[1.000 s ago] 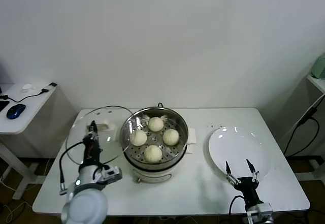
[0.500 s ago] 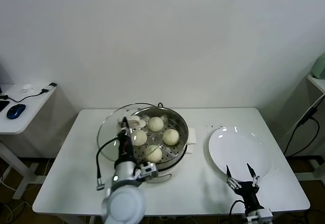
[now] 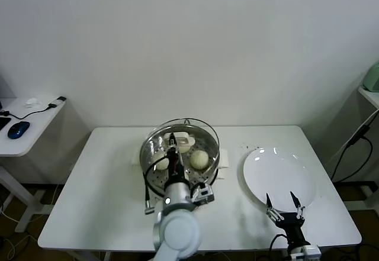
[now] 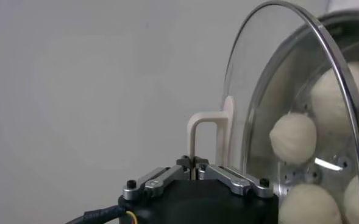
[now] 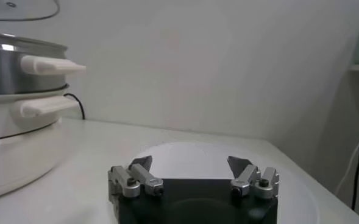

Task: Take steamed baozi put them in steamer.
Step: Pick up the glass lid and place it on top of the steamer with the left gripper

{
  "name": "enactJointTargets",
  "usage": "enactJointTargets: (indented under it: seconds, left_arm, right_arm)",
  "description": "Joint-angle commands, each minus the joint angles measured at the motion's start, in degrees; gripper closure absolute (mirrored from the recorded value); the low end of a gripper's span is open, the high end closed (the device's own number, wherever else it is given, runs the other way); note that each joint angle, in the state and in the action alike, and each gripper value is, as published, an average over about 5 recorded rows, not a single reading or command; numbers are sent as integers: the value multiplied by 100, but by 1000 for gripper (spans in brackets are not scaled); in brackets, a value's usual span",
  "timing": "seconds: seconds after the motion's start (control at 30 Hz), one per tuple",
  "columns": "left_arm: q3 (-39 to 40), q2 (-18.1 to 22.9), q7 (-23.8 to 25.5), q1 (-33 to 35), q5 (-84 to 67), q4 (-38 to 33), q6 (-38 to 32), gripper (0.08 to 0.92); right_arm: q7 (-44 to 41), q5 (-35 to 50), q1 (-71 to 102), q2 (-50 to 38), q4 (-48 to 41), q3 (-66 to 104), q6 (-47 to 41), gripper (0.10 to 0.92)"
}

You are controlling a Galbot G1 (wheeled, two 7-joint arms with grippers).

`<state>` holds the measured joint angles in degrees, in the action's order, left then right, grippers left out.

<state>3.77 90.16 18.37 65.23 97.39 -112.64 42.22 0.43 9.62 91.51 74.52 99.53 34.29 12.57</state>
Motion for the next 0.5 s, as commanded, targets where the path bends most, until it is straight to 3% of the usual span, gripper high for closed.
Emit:
enactJointTargets:
  seconds: [0.03,0.5]
  left_arm:
    - [191,208,54,-93,124,188,72,876]
    - [140,340,-50,-74,360,649,42,876]
  right_arm:
    - [18,39,14,-3,-32,18,77,203]
    - [21,-2,44,10,-53,75,182,203]
